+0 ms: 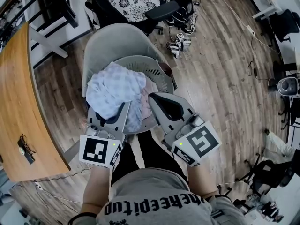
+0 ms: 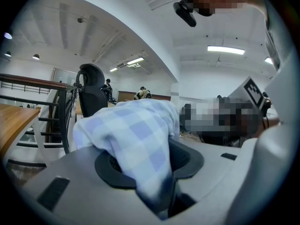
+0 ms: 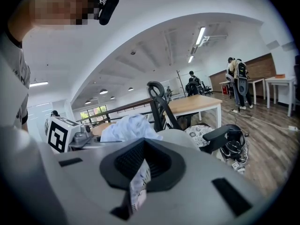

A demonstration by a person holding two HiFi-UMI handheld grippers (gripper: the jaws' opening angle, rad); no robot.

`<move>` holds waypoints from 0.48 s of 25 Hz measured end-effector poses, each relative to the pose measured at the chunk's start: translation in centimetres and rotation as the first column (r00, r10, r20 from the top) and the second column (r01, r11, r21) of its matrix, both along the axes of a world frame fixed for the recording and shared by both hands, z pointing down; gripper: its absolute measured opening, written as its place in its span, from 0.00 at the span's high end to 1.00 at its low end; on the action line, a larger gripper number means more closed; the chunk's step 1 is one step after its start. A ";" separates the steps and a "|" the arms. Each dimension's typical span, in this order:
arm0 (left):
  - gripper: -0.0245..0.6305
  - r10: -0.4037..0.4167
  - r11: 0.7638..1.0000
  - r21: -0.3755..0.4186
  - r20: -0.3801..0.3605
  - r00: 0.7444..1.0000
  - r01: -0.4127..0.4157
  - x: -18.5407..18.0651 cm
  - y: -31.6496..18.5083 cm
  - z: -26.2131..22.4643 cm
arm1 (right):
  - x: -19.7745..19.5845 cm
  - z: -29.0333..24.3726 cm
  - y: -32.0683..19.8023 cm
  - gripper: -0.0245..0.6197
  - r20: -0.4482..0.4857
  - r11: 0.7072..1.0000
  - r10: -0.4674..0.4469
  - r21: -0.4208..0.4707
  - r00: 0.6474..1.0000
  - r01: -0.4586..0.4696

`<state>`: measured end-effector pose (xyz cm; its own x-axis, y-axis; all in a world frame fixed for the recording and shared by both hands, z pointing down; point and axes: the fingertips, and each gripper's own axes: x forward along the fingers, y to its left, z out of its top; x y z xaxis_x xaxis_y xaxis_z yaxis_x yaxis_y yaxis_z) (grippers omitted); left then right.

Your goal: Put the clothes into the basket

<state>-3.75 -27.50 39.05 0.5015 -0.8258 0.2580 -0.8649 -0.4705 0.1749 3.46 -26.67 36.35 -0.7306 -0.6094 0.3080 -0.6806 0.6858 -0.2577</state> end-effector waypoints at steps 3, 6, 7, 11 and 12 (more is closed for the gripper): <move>0.70 0.000 1.000 -0.020 0.005 1.000 0.000 0.3 -0.1 1.1 | 0.3 0.8 0.0 0.95 0.001 1.000 -0.002 -0.017 1.000 0.002; 0.70 0.001 0.999 -0.041 0.014 1.000 0.000 0.6 -0.2 2.4 | 0.5 1.6 0.0 0.95 0.000 1.000 -0.003 -0.031 1.000 0.004; 0.70 0.000 0.999 -0.050 0.014 1.000 0.000 0.6 -0.1 2.8 | 0.5 1.8 0.0 0.95 -0.001 0.999 -0.004 -0.035 1.000 0.004; 0.70 -0.002 0.996 -0.084 0.006 1.000 0.003 0.7 0.0 4.4 | 0.7 2.6 0.1 0.95 -0.004 0.999 -0.004 -0.052 1.000 0.004; 0.70 -0.001 0.996 -0.090 0.008 1.000 0.002 0.8 0.0 4.8 | 0.8 2.8 0.1 0.95 -0.005 0.998 -0.002 -0.056 1.000 0.002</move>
<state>-2.97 -27.46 43.89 0.4978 -0.8000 0.3351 -0.8672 -0.4517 0.2098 4.27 -26.59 39.15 -0.7303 -0.5893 0.3455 -0.6805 0.6718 -0.2927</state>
